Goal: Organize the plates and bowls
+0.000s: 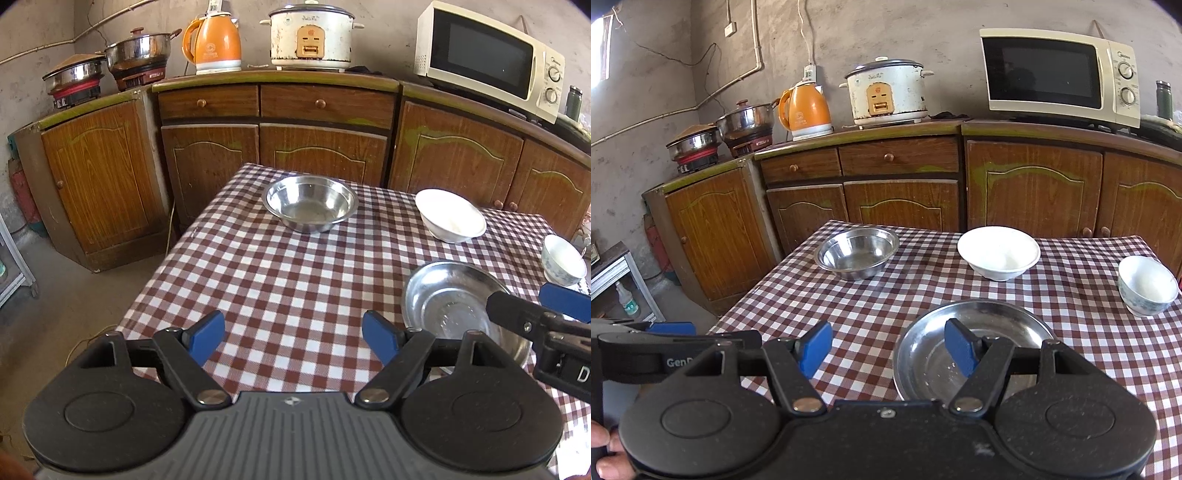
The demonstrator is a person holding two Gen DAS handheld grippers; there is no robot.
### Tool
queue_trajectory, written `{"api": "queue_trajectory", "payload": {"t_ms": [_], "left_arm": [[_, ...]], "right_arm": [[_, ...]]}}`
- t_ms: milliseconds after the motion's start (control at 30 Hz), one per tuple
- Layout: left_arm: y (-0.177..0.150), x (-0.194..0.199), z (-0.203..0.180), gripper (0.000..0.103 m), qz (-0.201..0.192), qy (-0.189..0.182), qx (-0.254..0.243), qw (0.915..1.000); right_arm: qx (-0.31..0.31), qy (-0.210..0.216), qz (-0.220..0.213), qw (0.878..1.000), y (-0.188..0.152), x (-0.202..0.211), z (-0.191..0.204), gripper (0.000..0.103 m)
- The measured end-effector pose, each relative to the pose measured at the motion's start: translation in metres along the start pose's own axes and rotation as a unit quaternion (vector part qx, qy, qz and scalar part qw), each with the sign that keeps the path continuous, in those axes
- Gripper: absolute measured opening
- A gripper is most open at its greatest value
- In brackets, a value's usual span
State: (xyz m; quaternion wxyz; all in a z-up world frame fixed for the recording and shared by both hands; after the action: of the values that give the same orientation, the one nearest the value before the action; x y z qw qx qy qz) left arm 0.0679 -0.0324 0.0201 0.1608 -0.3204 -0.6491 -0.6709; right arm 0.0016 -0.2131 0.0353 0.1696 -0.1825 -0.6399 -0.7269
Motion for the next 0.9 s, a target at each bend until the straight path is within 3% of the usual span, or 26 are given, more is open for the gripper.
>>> {"api": "queue_trajectory", "payload": {"t_ms": [900], "left_arm": [[0.057,-0.077,0.038,0.085,-0.002,0.035,-0.01,0.9993]], "right_arm": [[-0.002,-0.005,0.002,1.0,0.043,-0.107,0.015,0.08]]}}
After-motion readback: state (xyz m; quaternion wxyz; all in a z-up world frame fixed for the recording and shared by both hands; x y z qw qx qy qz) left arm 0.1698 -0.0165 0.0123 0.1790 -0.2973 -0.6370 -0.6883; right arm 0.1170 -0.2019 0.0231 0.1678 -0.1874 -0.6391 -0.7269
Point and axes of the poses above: each gripper's, at about its wrist camera, not at the fingertips, and x roughly against the way its jaws point, z to its left, y to its top, the point moved 2 cm from there along -x, roughly the way its jaws point, and after that the axes turned 4 degrees about -y, right-handed, at the moved point
